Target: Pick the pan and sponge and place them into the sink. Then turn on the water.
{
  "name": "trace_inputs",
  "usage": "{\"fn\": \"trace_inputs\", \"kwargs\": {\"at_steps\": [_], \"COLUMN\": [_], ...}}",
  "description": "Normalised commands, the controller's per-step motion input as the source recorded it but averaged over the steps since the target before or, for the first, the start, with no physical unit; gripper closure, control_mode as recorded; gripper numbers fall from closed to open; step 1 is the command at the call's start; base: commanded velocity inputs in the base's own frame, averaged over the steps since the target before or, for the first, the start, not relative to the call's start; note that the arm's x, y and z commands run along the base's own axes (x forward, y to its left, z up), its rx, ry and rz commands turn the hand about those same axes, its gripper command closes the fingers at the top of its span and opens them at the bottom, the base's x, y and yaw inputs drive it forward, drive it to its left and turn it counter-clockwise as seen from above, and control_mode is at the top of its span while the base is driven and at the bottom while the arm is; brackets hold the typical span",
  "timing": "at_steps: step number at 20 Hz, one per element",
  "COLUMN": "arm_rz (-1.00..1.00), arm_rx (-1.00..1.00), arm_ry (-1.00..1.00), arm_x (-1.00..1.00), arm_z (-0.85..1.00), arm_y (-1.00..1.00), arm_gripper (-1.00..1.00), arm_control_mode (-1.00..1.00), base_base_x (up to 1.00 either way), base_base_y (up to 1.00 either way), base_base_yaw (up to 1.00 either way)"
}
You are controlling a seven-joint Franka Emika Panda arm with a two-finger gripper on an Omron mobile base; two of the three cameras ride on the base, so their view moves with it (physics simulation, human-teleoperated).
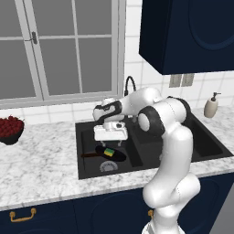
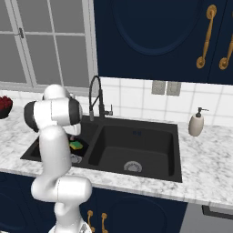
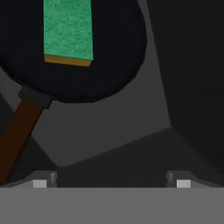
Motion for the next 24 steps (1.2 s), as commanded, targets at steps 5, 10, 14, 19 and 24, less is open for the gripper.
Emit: {"fn": "trace_inputs", "kwargs": {"at_steps": [5,10,14,19,24], "arm_rz": [0.00,0.00,0.00,0.00,0.04], "arm_rx": [0.00,0.00,0.00,0.00,0.00], "arm_ry": [-0.14,-0.09,-0.05,-0.05,0.00], "arm_x": [-0.52,-0.51,-0.49,-0.47,-0.14], "arm_z": [0.46,0.61,0.54,0.48,0.36], "arm_y": [-0.09,-0.18,-0.30,-0.36,-0.25], "arm_gripper": [-1.00,-1.00,-1.00,-1.00,-1.00], "arm_control_mode": [-1.00,-1.00,-1.00,-1.00,-1.00], "base_base_x": [0.00,0.00,0.00,0.00,0.00], "base_base_y": [0.00,0.00,0.00,0.00,0.00], "base_base_yaw": [0.00,0.00,0.00,0.00,0.00]}}
